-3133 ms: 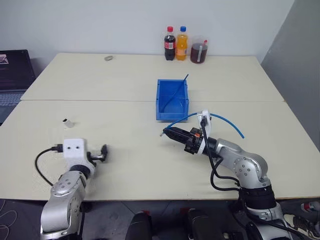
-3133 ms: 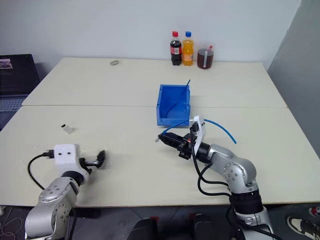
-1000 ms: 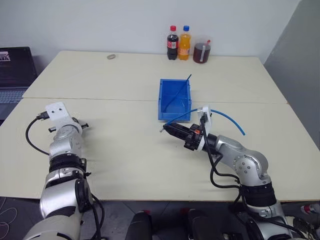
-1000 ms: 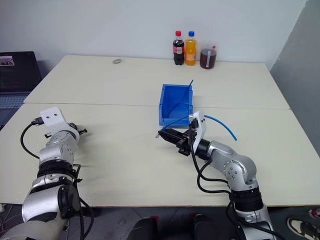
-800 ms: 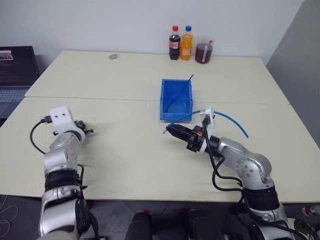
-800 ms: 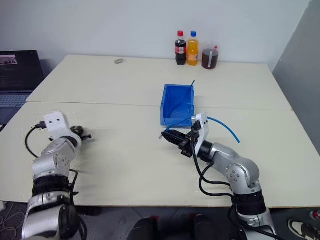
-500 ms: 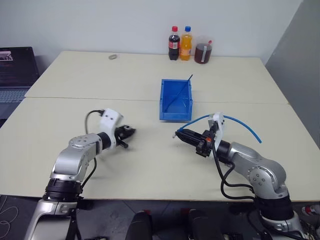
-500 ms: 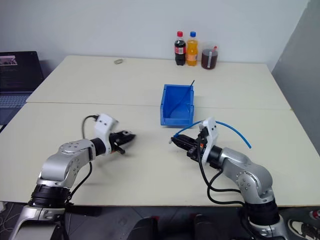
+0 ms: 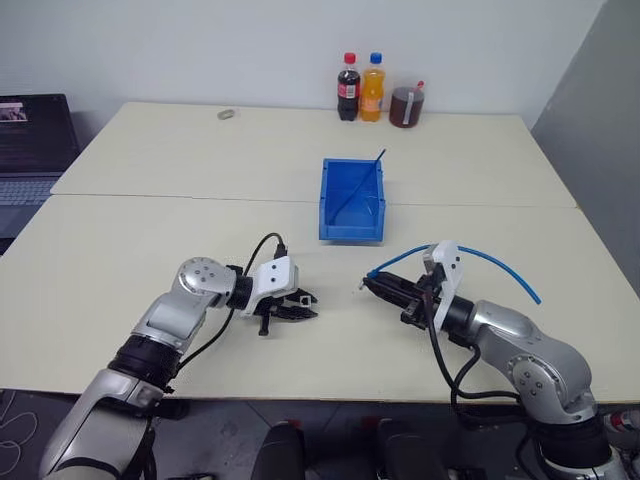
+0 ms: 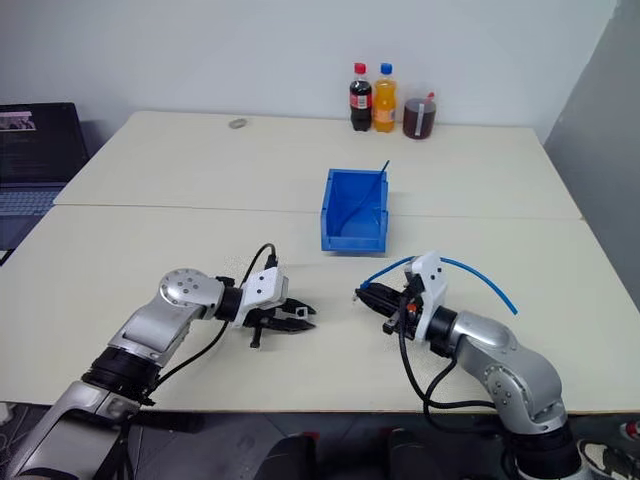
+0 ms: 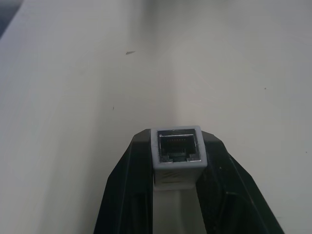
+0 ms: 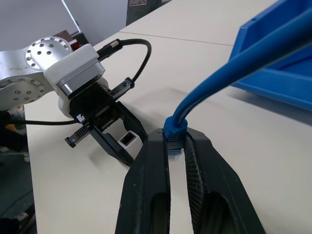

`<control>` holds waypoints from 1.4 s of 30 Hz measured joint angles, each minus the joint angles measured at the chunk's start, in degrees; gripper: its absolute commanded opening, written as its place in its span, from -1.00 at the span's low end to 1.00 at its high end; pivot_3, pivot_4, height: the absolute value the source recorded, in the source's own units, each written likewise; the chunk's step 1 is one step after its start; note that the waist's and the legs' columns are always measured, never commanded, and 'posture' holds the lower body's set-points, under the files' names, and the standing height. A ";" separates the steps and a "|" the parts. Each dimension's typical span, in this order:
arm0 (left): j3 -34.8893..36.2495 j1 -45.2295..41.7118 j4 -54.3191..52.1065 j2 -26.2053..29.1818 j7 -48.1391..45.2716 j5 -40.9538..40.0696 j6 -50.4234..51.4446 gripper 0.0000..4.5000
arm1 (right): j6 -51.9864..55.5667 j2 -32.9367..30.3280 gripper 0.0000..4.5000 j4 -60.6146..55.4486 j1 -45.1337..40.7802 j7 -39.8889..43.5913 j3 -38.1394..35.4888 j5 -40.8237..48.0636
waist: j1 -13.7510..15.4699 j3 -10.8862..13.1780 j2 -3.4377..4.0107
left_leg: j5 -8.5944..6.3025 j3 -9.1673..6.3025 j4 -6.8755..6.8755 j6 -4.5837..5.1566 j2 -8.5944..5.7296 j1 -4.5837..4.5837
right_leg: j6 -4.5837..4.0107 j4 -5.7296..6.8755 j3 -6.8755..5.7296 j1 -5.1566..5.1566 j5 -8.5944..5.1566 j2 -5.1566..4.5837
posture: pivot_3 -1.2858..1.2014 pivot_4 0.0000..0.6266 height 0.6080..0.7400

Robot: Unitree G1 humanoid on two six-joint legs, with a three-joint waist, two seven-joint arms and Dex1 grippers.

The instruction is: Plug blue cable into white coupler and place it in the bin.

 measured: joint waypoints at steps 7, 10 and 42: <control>0.74 -0.90 2.91 -1.70 -2.41 0.78 -1.26 -0.63 | -5.13 1.42 -0.93 4.27 -7.58 4.26 9.54 -6.59 | 0.09 -0.04 0.05 | 0.00 -0.01 0.06 0.01 -0.01 0.02 | 0.01 0.04 -0.01 0.02 0.01 0.00 | 0.03 -0.52 1.00; 1.08 -0.98 3.15 -1.95 -3.28 0.96 -1.12 -0.63 | -8.29 2.62 -0.93 8.92 -11.01 7.17 13.98 -9.82 | 0.07 -0.05 0.05 | 0.00 0.02 0.06 0.01 -0.01 0.02 | 0.01 0.03 0.01 0.02 0.01 0.00 | 0.03 -0.52 1.00; 1.49 -1.47 3.83 -2.45 -5.96 2.21 -2.07 -0.63 | -24.13 5.23 -0.93 27.73 -19.11 20.23 20.78 -26.28 | -0.06 -0.07 0.07 | 0.00 0.02 0.05 0.01 0.01 0.09 | -0.01 0.13 0.00 0.02 0.01 0.01 | 0.03 -0.52 1.00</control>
